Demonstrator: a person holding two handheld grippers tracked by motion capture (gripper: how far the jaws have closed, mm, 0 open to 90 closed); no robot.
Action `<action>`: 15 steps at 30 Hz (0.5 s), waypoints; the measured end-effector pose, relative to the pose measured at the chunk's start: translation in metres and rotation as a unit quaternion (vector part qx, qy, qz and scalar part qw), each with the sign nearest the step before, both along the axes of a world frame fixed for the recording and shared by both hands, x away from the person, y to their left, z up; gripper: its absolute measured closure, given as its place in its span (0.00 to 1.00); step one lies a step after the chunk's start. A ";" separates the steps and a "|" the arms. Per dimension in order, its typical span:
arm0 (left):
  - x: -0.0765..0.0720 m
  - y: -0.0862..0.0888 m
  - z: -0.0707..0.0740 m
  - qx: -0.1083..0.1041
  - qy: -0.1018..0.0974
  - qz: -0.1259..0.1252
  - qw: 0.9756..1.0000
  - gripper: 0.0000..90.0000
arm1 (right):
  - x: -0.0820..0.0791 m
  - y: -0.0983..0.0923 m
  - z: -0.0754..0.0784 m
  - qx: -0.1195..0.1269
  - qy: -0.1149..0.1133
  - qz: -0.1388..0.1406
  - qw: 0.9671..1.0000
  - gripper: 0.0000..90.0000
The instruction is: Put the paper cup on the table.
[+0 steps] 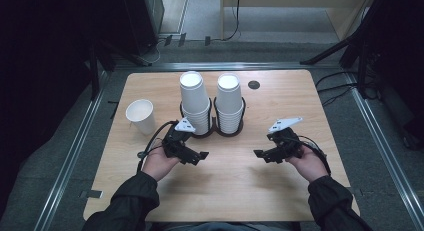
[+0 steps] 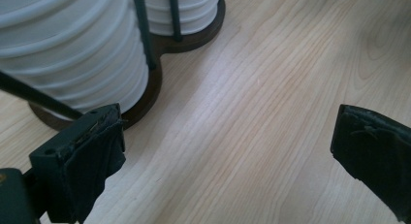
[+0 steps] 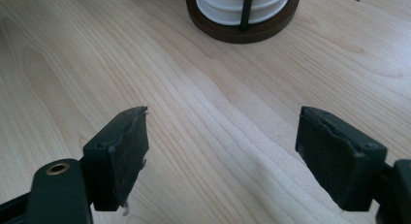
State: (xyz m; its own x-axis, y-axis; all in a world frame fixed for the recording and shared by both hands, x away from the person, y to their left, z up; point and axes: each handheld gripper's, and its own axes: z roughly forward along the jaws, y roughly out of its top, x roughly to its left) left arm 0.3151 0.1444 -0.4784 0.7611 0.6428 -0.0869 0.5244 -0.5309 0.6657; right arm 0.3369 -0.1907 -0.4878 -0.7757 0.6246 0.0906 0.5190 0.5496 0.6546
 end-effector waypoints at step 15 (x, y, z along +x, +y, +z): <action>0.000 -0.008 -0.007 0.008 0.005 -0.015 1.000 0.00 | -0.001 0.006 -0.001 -0.001 0.000 0.011 1.000 0.22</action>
State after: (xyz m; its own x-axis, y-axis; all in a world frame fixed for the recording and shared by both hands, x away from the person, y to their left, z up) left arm 0.3150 0.1365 -0.4856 0.7793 0.6211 -0.0834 0.5141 -0.5575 0.6518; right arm 0.3356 -0.1850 -0.4890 -0.7893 0.6075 0.0896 0.5067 0.5620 0.6537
